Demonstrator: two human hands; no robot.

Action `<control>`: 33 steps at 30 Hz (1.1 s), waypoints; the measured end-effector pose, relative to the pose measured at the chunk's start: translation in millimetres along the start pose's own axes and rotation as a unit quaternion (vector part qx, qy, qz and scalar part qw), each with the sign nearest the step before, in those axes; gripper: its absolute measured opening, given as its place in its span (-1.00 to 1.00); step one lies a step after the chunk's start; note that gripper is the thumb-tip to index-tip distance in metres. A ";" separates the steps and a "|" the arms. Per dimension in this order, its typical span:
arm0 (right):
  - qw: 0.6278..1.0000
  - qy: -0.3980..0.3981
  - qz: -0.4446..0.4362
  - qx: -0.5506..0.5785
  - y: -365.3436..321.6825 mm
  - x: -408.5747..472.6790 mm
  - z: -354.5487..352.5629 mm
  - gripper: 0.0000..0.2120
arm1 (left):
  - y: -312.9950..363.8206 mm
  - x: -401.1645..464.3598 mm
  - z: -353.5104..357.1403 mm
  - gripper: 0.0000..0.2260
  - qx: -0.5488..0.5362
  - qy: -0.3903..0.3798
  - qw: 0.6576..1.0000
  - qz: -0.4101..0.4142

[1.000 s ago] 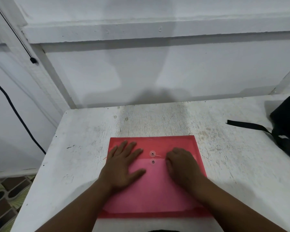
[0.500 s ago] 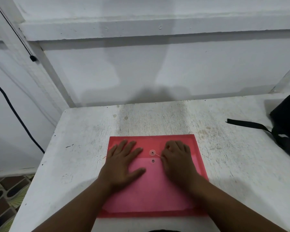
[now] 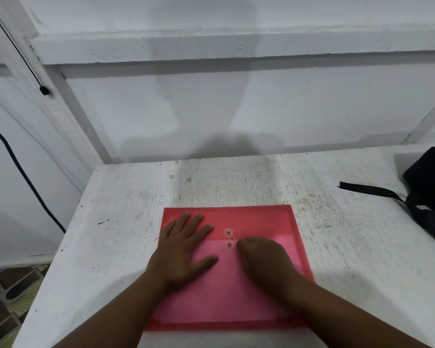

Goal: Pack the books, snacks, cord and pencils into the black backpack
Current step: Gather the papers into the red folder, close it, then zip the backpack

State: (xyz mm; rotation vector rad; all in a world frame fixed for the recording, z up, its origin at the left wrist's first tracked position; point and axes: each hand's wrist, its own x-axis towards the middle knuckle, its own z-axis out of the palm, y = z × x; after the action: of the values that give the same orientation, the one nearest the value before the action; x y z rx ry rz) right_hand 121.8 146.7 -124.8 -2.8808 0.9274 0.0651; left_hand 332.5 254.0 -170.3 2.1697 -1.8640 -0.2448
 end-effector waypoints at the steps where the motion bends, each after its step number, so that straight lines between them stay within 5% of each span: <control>1: 1.000 -0.004 -0.012 0.005 -6.1 0.0 -2.7 -0.93 | 0.0 0.0 -0.1 -0.31 0.000 0.000 1.000 0.000; 5: 0.999 -0.034 -0.020 -0.032 -17.2 1.4 -5.0 -0.69 | -0.1 -0.4 -0.1 -0.31 0.000 -0.002 1.000 0.001; 18: 0.972 -0.013 -0.047 0.232 -10.3 5.4 -0.3 -0.79 | -3.9 -0.6 4.5 -0.34 -0.017 0.019 1.000 0.013; 25: 0.968 -0.009 -0.082 0.235 0.9 22.7 -12.2 -0.82 | -13.2 -1.6 7.4 -0.37 -0.087 0.034 0.995 0.034; 33: 0.967 -0.013 -0.009 0.256 4.9 68.2 -25.4 -0.83 | -12.7 -0.3 6.5 -0.24 -0.098 0.057 0.993 0.023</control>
State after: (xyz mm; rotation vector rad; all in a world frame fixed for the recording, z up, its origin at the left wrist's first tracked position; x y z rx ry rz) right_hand 174.5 100.2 -105.3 -2.4024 0.7731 -0.1224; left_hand 342.4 255.4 -180.5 1.9660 -1.7460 -0.2771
